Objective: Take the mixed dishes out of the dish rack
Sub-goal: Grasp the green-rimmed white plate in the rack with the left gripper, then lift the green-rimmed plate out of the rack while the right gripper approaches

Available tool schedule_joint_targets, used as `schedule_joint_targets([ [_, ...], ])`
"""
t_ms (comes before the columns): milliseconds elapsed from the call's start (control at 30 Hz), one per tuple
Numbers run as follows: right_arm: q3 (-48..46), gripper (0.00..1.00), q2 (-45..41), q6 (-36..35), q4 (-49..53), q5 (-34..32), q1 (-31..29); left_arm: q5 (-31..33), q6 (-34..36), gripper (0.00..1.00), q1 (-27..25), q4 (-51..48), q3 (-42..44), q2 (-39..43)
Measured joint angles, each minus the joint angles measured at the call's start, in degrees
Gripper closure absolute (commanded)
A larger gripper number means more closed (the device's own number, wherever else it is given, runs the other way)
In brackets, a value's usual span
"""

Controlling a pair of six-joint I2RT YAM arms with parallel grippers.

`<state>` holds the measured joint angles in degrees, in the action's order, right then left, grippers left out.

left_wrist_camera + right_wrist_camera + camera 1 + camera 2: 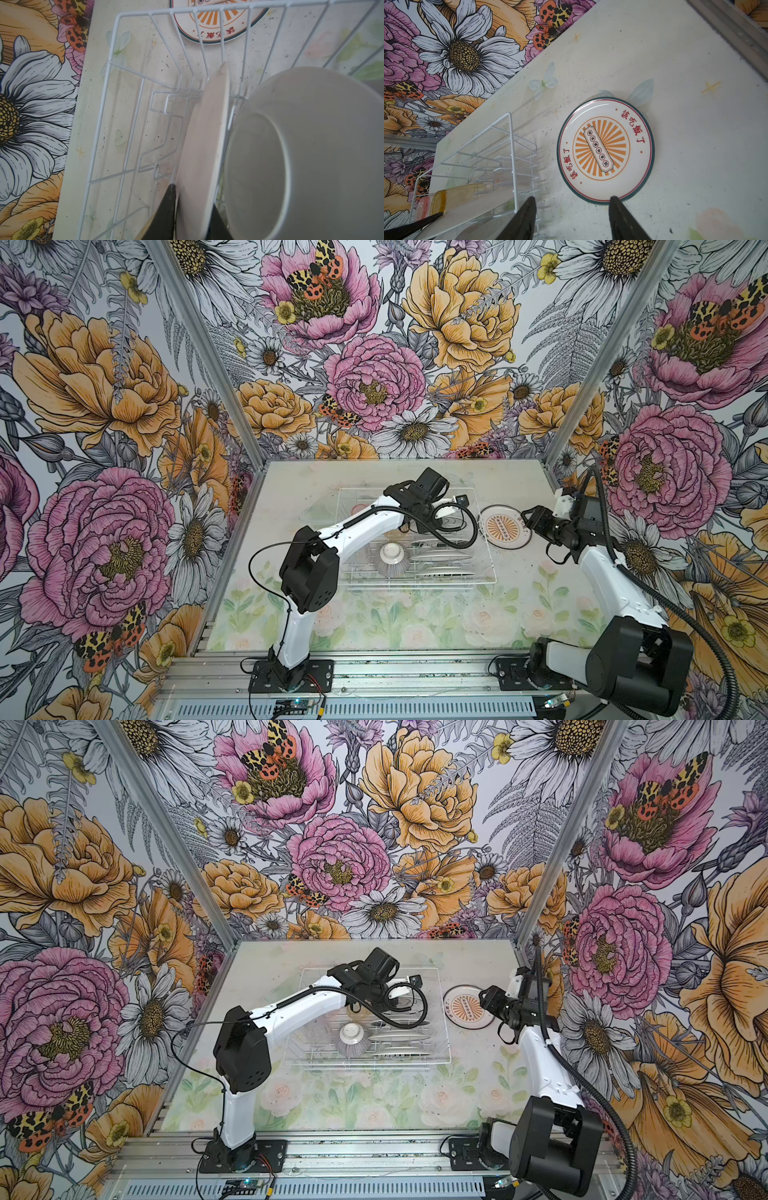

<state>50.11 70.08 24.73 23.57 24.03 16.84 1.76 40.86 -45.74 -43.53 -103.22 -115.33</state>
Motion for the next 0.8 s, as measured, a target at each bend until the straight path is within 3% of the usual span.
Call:
schedule_joint_targets([
  [167,0.0,0.42,-0.02,0.0,0.0,0.02,0.0,4.22,2.27,0.92,-0.33,1.97,-0.5,-0.28],
  [800,0.0,0.42,-1.18,-0.24,0.0,0.42,0.0,6.43,2.64,0.97,-0.92,2.51,-0.31,0.24],
])
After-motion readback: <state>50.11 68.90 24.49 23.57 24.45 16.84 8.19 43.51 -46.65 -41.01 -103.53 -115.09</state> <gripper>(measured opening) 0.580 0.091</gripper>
